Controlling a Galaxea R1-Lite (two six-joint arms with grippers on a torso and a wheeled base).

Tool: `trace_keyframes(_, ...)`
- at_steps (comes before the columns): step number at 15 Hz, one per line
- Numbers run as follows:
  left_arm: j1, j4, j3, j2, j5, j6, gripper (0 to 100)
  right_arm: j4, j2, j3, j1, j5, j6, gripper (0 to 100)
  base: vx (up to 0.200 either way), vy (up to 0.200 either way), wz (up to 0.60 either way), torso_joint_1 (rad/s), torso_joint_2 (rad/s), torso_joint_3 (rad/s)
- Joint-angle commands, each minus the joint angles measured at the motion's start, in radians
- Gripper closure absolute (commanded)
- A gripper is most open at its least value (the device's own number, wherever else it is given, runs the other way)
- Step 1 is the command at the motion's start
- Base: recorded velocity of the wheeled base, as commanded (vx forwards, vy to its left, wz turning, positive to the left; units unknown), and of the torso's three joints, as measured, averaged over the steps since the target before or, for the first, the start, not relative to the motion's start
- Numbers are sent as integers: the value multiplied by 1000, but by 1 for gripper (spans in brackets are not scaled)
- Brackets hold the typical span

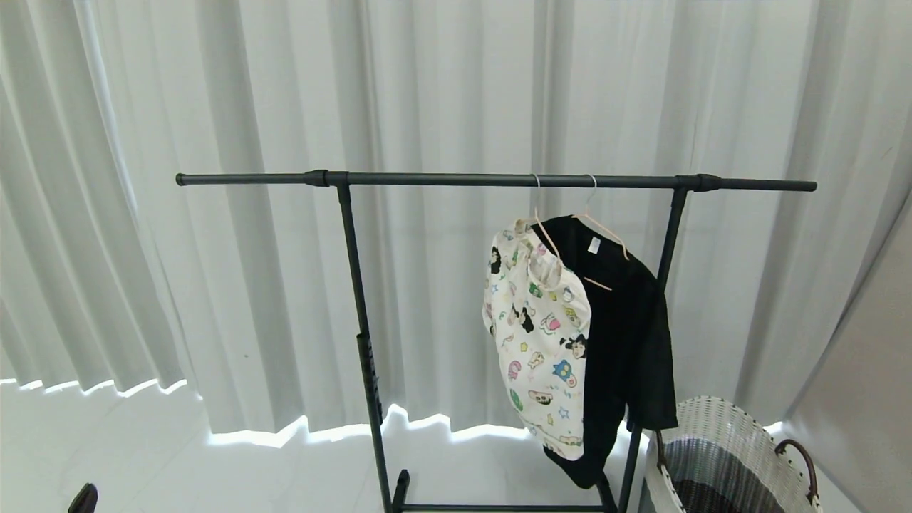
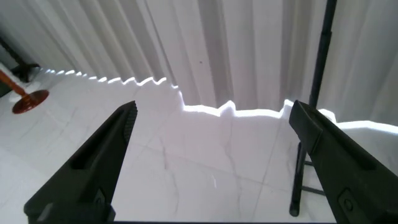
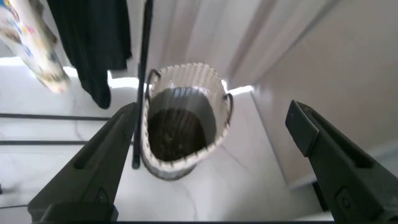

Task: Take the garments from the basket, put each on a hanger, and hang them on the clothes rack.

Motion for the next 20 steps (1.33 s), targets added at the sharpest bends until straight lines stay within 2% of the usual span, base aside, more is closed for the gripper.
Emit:
trace_keyframes(1, 3, 261, 5, -421, 1, 31, 0, 169, -352, 60, -35, -93, -1, 0, -200, 0, 0, -2, 2, 2)
trace_keyframes(2, -2, 347, -9, -519, 1, 61, 0, 194, -352, 69, -40, -185, 24, 0, -200, 0, 0, -2, -2, -7)
trace_keyframes(3, -5, 340, -10, -516, 3, 58, 0, 183, -352, 77, -40, -231, 48, 0, 0, 0, 0, 0, 0, 0)
trace_keyframes(4, -5, 337, -7, -516, 16, 58, 0, 133, -352, 146, -40, -254, 87, 0, 0, 0, 0, 0, 0, 0)
trace_keyframes(5, -6, 337, -7, -516, 16, 57, 0, 38, -351, 186, -40, -254, 113, 0, 0, 0, 0, 0, 0, 0)
trace_keyframes(9, -9, 337, -7, -519, 9, 41, 0, 16, -351, 201, -40, -263, 96, 0, 0, 0, 0, 0, 0, 0)
trace_keyframes(10, -60, 336, -6, -537, -90, 31, 0, 10, -351, 203, -40, -268, 68, 0, 0, 0, 0, 0, 0, 0)
trace_keyframes(11, -59, 331, -4, -539, -171, -6, 0, -16, -351, 206, -40, -265, 67, 0, 0, 0, 0, 0, 0, 0)
trace_keyframes(12, -55, 322, 4, -547, -202, -49, 0, -76, -352, 226, -40, -250, 68, 0, 0, 0, 0, 0, 0, 0)
trace_keyframes(14, -46, 319, 5, -579, -209, -126, 0, -308, -352, 324, -40, -107, 67, 0, 0, 0, 0, 0, 0, 0)
trace_keyframes(15, -43, 319, 5, -579, -214, -137, 0, -331, -352, 324, -40, -44, 70, 0, 0, 0, 0, 0, 0, 0)
trace_keyframes(16, -43, 319, 5, -579, -214, -140, 0, -306, -352, 324, -40, 76, 74, 0, 0, 0, 0, 0, 0, 0)
trace_keyframes(17, -43, 319, 5, -579, -214, -141, 0, -303, -352, 324, -40, 109, 76, 0, 0, 0, 0, 0, 0, 0)
trace_keyframes(18, -43, 320, 5, -579, -212, -181, 0, -294, -352, 324, -40, 251, 124, 0, 0, 0, 0, 0, 0, 0)
trace_keyframes(19, -43, 320, 5, -579, -212, -220, 0, -275, -352, 324, -40, 281, 145, 0, 0, 0, 0, 0, 0, 0)
trace_keyframes(20, -43, 322, 5, -579, -212, -299, 0, -220, -352, 324, -40, 267, 154, 0, 0, 0, 0, 0, 0, 0)
